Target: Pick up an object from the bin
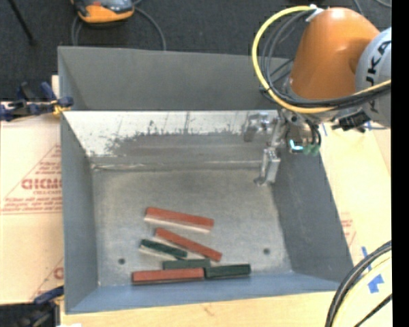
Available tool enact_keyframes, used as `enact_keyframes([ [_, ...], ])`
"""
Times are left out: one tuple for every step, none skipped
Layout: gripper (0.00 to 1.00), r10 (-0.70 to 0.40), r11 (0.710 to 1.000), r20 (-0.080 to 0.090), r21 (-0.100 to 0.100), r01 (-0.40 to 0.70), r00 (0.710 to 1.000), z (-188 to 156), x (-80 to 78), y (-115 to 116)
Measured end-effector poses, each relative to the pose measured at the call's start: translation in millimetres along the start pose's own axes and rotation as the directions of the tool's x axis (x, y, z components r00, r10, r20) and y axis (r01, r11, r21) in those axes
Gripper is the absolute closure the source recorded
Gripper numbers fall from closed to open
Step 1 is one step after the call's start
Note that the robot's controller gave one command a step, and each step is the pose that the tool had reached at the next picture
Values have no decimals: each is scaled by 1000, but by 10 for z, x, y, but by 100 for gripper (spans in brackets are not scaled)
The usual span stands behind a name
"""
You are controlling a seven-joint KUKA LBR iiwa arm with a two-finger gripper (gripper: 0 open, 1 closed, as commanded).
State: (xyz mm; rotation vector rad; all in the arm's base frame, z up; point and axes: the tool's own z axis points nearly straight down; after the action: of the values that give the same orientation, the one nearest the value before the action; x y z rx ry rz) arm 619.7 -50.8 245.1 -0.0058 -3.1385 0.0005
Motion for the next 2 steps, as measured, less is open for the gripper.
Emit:
enact_keyframes([
  [0,0,1000,4,0,0,1000,-32,-3,0],
  [0,-73,997,2,1,73,997,-475,182,174],
])
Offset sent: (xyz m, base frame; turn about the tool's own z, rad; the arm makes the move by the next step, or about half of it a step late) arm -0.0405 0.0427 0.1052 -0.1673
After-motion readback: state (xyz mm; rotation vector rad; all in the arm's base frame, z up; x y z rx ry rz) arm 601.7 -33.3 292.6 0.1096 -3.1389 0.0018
